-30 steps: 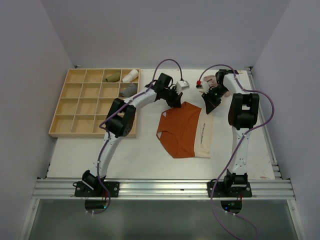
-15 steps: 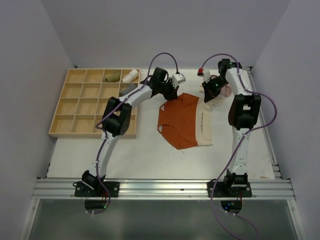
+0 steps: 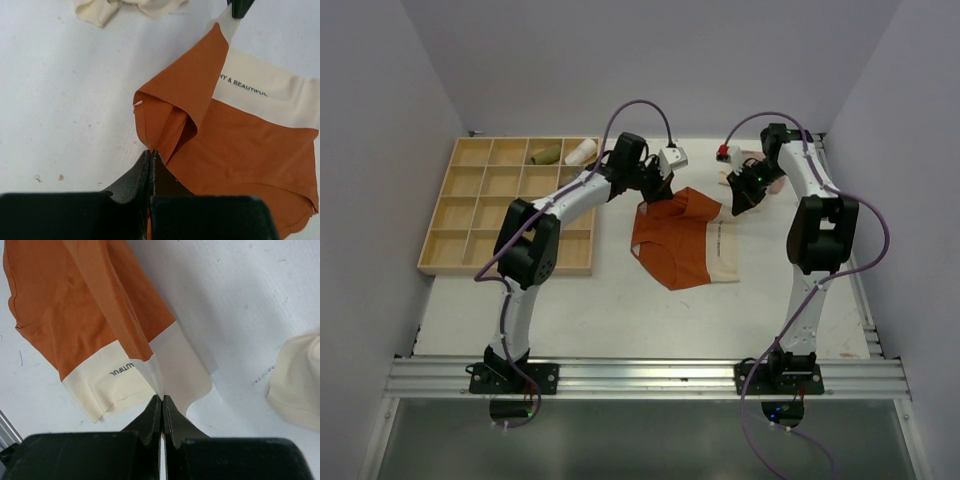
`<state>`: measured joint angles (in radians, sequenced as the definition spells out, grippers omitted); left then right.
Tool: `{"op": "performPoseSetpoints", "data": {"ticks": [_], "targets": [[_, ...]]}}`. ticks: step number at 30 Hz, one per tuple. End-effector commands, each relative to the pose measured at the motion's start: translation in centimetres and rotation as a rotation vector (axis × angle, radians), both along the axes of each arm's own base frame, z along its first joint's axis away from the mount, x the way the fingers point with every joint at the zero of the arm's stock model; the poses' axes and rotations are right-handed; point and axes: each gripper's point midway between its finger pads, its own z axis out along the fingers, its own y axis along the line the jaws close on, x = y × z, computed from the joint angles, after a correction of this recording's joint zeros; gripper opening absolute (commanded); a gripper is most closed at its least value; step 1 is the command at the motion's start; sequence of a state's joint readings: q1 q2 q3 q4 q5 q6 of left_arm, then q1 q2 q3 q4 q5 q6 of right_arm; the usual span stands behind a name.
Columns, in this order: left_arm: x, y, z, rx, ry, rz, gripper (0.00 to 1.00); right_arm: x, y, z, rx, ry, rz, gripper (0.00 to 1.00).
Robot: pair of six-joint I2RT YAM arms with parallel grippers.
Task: Roll the underwear
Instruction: Fold the underwear
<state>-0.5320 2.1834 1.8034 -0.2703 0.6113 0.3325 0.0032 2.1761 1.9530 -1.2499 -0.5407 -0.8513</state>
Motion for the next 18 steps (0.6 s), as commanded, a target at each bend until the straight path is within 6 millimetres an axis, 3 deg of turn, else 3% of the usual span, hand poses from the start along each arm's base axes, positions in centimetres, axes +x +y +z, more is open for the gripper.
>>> {"op": "performPoseSetpoints", "data": {"ticks": [1,12,18], "targets": [[-1.7,0.1,1.2,-0.015,-0.031,-0.03,0.0,-1.3,0.4,2.0,0.016,-0.043,0.048,0.0],[-5.8,1.8,-1.4,0.039,0.047,-0.019,0.0,-5.2,1.7,0.0,0.022,0.018,0.098,0.0],[-7.5,2.2,-1.0,0.037,0.057,-0.028,0.0,-6.8,1.8,-0.3,0.025,0.031,0.103,0.0]]}}
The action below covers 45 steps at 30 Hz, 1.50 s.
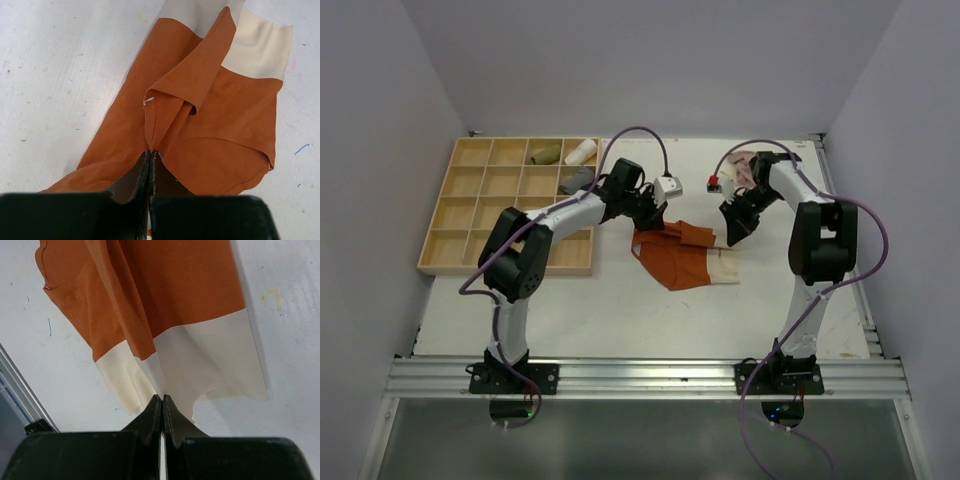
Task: Roll the underwear
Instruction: Fold the underwear
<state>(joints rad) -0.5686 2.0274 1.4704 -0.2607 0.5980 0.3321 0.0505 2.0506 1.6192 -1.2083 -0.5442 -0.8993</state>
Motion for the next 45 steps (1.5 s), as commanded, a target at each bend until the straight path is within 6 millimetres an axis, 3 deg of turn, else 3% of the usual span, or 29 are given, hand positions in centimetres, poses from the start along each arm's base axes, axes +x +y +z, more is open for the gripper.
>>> {"op": "performPoseSetpoints", "data": {"ticks": [1,5,9,25,27,28,29,32,35,38,42,45], "targets": [[-0.1,-0.4,3.9,-0.063,-0.082,-0.005,0.0,0.4,0.3,3.1,0.034,-0.112,0.011,0.0],[-0.9,-0.3,4.0,-0.063,-0.077,-0.005,0.0,-0.2,0.4,3.7,0.035,-0.118,0.018,0.0],[-2.2,-0.2,2.9,-0.044,-0.046,-0.016,0.0,-0.9,0.4,3.4,0.039,-0.102,0.027,0.0],[-6.4,1.0,0.1,0.006,0.032,-0.061,0.0,-5.5,1.1,0.1,0.038,-0.001,0.079,0.0],[-6.7,1.2,-0.1,0.019,0.037,-0.07,0.04,-6.7,1.1,-0.5,0.033,0.03,0.106,0.01],[-6.8,1.3,0.0,0.021,0.036,-0.074,0.12,-7.0,1.0,-0.6,0.031,0.03,0.126,0.02],[-7.2,1.4,0.1,0.021,0.033,-0.091,0.14,-7.4,0.9,-0.5,0.029,0.032,0.139,0.02],[-8.0,1.5,3.5,-0.029,-0.04,-0.14,0.26,-8.4,0.5,-0.5,0.024,0.026,0.189,0.04],[-8.4,1.9,6.8,-0.073,-0.11,-0.162,0.32,-9.3,0.3,0.2,0.031,0.021,0.237,0.15],[-6.8,2.7,8.4,-0.076,-0.147,-0.086,0.36,-9.6,0.5,1.5,0.048,0.027,0.242,0.2],[-2.5,4.4,8.0,-0.065,-0.105,0.054,0.39,-7.0,2.7,4.7,0.138,-0.018,0.132,0.25],[0.9,4.6,7.3,-0.069,-0.062,0.131,0.38,-4.8,4.6,6.0,0.197,-0.012,0.012,0.28]]}}
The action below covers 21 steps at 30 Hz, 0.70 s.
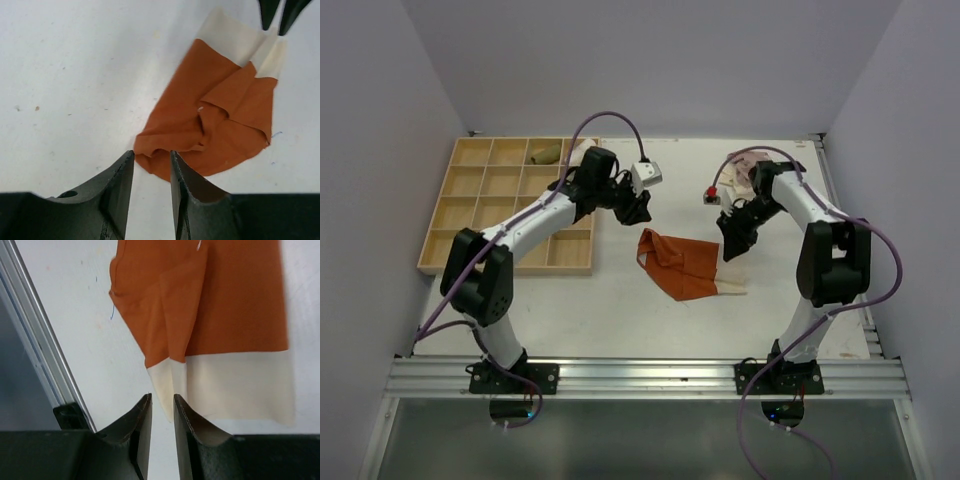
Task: Roll the underwear
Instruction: Fold the underwear
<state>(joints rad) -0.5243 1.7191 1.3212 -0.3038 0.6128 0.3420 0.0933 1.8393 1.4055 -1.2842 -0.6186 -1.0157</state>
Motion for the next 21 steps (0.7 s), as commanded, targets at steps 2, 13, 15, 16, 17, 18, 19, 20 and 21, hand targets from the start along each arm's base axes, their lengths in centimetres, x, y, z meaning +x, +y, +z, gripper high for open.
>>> {"op": "performPoseSetpoints", "data": {"ticks": [2,13,15,16,17,18,19,20,21], "targets": [[5.4,-0.1,-0.9,-0.021,0.068,0.126,0.37,4.3,3.5,3.1,0.12,-0.055,-0.178,0.28],[5.8,-2.6,-5.5,0.05,0.171,0.103,0.28,6.5,6.3,-1.0,0.074,0.094,-0.408,0.22],[5.2,-1.7,-6.9,0.102,0.202,0.109,0.22,6.1,6.3,-1.7,0.055,0.122,-0.41,0.23],[4.6,-1.2,-7.8,0.136,0.202,0.088,0.2,5.9,6.2,-2.0,0.044,0.13,-0.414,0.24],[4.0,-0.6,-8.3,0.162,0.213,0.085,0.19,5.5,6.1,-2.5,0.035,0.144,-0.412,0.25],[3.7,0.0,-8.8,0.183,0.214,0.086,0.17,5.3,6.0,-2.7,0.025,0.146,-0.407,0.25],[3.0,0.6,-9.9,0.211,0.223,0.074,0.17,5.1,5.9,-3.0,0.013,0.147,-0.406,0.25],[2.5,1.0,-10.3,0.232,0.231,0.069,0.16,4.8,5.8,-3.3,0.001,0.157,-0.403,0.25],[2.3,1.5,-10.9,0.257,0.231,0.075,0.16,4.5,5.6,-3.6,-0.004,0.162,-0.391,0.25]]}}
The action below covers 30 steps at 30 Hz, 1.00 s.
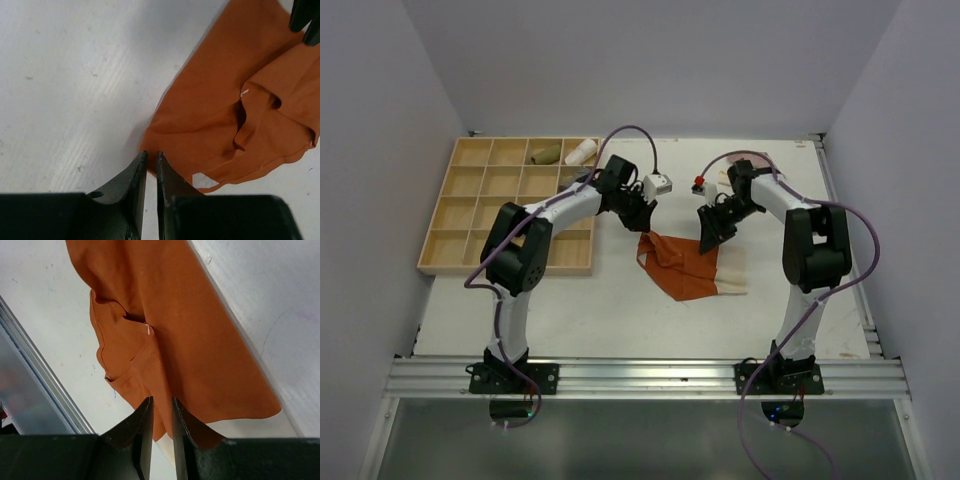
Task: Roll the underwear
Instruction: Fold the underwear
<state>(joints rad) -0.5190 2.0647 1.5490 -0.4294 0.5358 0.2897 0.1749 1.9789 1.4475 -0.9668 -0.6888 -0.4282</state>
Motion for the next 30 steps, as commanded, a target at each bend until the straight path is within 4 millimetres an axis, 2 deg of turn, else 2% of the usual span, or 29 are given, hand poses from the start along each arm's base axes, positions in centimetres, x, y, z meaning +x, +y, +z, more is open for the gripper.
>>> {"op": "performPoseSetpoints", "data": {"ticks": [1,4,8,10,12,15,18,21,25,30], "targets": [[-1.9,2.8,-2.4,0.12,0.025,-0.031,0.16,-0.9,-0.2,-0.9,-0.025,0.035,0.003,0.25],[-2.1,3.5,-3.4,0.151,0.02,-0.019,0.18,-2.4,0.0,-1.2,-0.016,0.07,0.044,0.23],[-1.5,3.2,-3.2,0.146,0.006,-0.011,0.24,-3.6,0.3,-0.2,0.019,0.087,0.094,0.2],[-1.3,3.1,-2.5,0.134,-0.015,-0.018,0.3,-2.8,0.6,1.2,0.043,0.034,0.105,0.2],[-1.2,3.0,-2.1,0.127,-0.027,-0.022,0.32,-2.3,1.0,2.1,0.06,0.011,0.089,0.24],[-1.0,2.8,-1.1,0.111,-0.05,-0.026,0.33,-0.5,1.9,3.2,0.098,-0.059,0.053,0.28],[-0.8,2.6,-0.7,0.104,-0.058,-0.023,0.34,0.5,2.4,2.2,0.074,-0.07,0.071,0.29],[-0.8,2.5,-0.5,0.097,-0.056,-0.023,0.34,0.3,3.0,1.0,0.079,-0.028,0.096,0.3],[-0.7,2.6,-0.6,0.091,-0.04,-0.003,0.34,-0.6,4.1,-0.1,0.083,0.009,0.135,0.33],[-0.4,3.1,-0.6,0.078,-0.011,0.033,0.34,-2.2,4.4,-1.5,0.055,0.024,0.184,0.33]]}}
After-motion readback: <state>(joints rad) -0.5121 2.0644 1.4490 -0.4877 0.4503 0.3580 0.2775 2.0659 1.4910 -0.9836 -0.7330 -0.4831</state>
